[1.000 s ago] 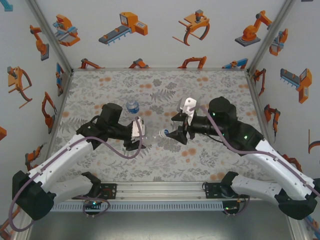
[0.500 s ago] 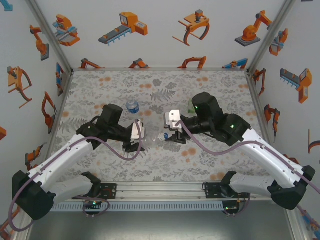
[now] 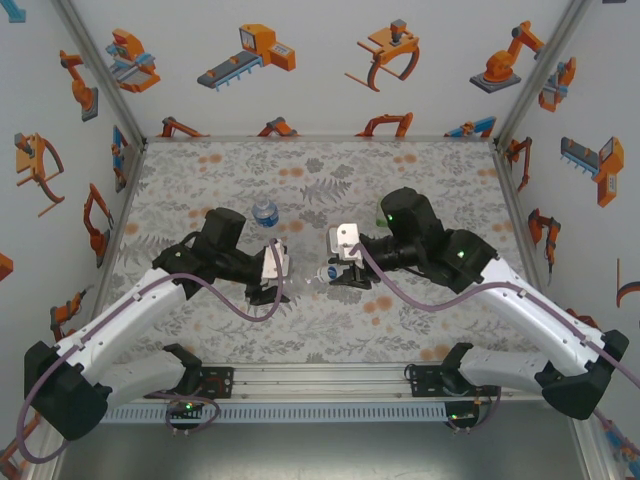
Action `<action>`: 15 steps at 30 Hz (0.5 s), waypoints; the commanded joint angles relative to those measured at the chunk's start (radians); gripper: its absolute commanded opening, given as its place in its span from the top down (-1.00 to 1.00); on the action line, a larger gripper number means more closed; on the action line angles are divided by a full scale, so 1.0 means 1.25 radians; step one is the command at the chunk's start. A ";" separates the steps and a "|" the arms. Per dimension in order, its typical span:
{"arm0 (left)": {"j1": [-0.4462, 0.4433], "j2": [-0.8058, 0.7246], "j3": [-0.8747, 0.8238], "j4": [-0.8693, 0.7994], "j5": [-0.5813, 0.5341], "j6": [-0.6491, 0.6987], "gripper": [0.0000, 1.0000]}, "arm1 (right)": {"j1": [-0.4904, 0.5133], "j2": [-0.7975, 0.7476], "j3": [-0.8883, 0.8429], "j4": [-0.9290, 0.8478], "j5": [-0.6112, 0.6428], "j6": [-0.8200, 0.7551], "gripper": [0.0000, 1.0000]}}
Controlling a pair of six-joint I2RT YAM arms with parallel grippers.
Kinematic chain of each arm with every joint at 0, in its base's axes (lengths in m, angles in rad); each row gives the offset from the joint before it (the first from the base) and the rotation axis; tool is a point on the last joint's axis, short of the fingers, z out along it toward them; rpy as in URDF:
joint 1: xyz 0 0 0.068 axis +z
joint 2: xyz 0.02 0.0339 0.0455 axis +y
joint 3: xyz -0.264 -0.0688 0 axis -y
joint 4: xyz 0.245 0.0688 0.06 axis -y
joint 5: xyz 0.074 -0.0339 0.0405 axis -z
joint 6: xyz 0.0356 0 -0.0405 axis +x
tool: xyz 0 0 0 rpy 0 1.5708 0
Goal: Screw on the bottle caps
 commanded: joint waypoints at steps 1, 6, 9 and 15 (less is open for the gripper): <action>-0.003 -0.001 0.027 -0.014 0.030 0.020 1.00 | 0.006 -0.001 -0.016 0.030 -0.013 -0.005 0.17; -0.001 -0.001 0.027 -0.014 0.030 0.020 1.00 | 0.005 -0.004 -0.033 0.056 -0.002 0.013 0.26; -0.001 -0.001 0.027 -0.014 0.028 0.019 1.00 | 0.005 -0.011 -0.048 0.083 0.022 0.056 0.46; -0.002 -0.001 0.026 0.004 -0.003 -0.004 1.00 | 0.005 -0.054 -0.133 0.245 0.130 0.390 0.94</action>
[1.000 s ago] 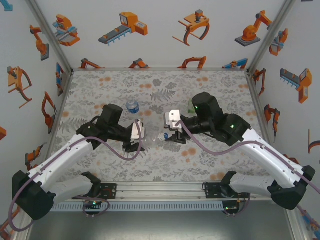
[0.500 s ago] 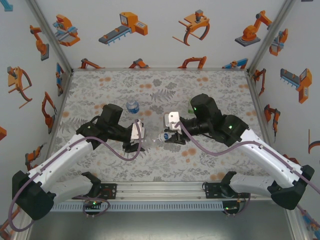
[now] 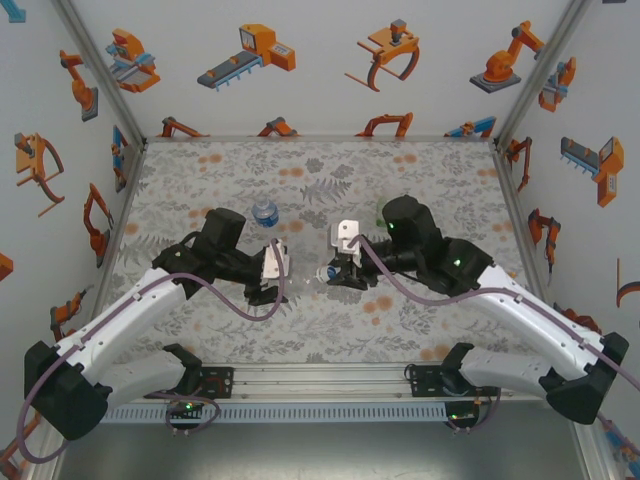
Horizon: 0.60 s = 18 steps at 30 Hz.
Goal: Screw on the bottle caps
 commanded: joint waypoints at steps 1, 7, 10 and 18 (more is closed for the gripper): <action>-0.002 -0.002 0.024 0.024 0.007 -0.009 1.00 | 0.002 -0.019 -0.049 0.146 0.104 0.294 1.00; -0.003 0.000 0.023 0.046 -0.051 -0.027 1.00 | 0.001 -0.012 -0.087 0.156 0.331 0.884 1.00; -0.003 -0.001 0.022 0.054 -0.060 -0.033 1.00 | -0.011 -0.003 -0.109 0.140 0.352 1.173 1.00; -0.003 -0.001 0.022 0.058 -0.059 -0.035 1.00 | -0.012 0.020 -0.117 0.161 0.352 1.285 1.00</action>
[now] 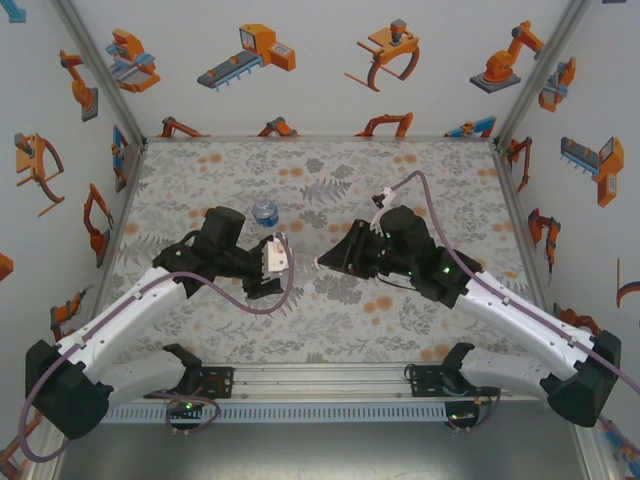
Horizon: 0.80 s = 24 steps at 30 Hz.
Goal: Screw on the bottle caps
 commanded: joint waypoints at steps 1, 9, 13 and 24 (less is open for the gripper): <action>-0.009 -0.006 0.022 0.038 0.073 0.004 1.00 | -0.006 0.028 0.005 0.029 0.014 0.083 1.00; -0.008 -0.017 0.019 0.038 0.074 0.002 1.00 | -0.039 0.035 0.023 0.049 -0.060 0.052 0.82; -0.008 -0.017 0.017 0.048 0.073 -0.009 1.00 | -0.039 0.034 -0.006 0.104 -0.071 0.117 0.84; -0.008 -0.017 0.015 0.055 0.073 -0.015 1.00 | -0.058 0.030 -0.014 0.122 -0.089 0.128 0.23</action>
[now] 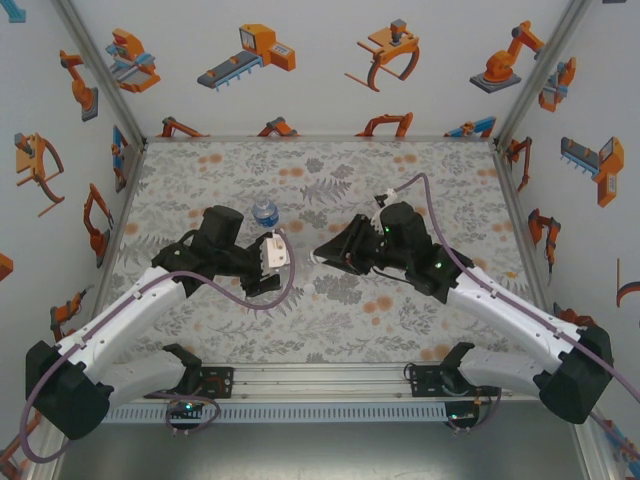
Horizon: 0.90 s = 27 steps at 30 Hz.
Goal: Screw on the bottle caps
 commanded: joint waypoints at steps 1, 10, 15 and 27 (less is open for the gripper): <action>-0.019 -0.017 0.015 0.051 0.110 0.013 1.00 | -0.009 -0.011 0.040 -0.009 -0.001 -0.053 0.15; -0.018 -0.012 0.016 0.049 0.112 0.014 1.00 | -0.049 -0.058 0.112 -0.114 0.007 -0.253 -0.26; -0.018 -0.008 0.017 0.043 0.116 0.021 1.00 | -0.055 -0.056 0.164 -0.164 -0.018 -0.455 -0.26; -0.018 -0.015 0.016 0.019 0.182 0.055 1.00 | -0.053 -0.085 0.203 -0.199 -0.277 -1.193 -0.24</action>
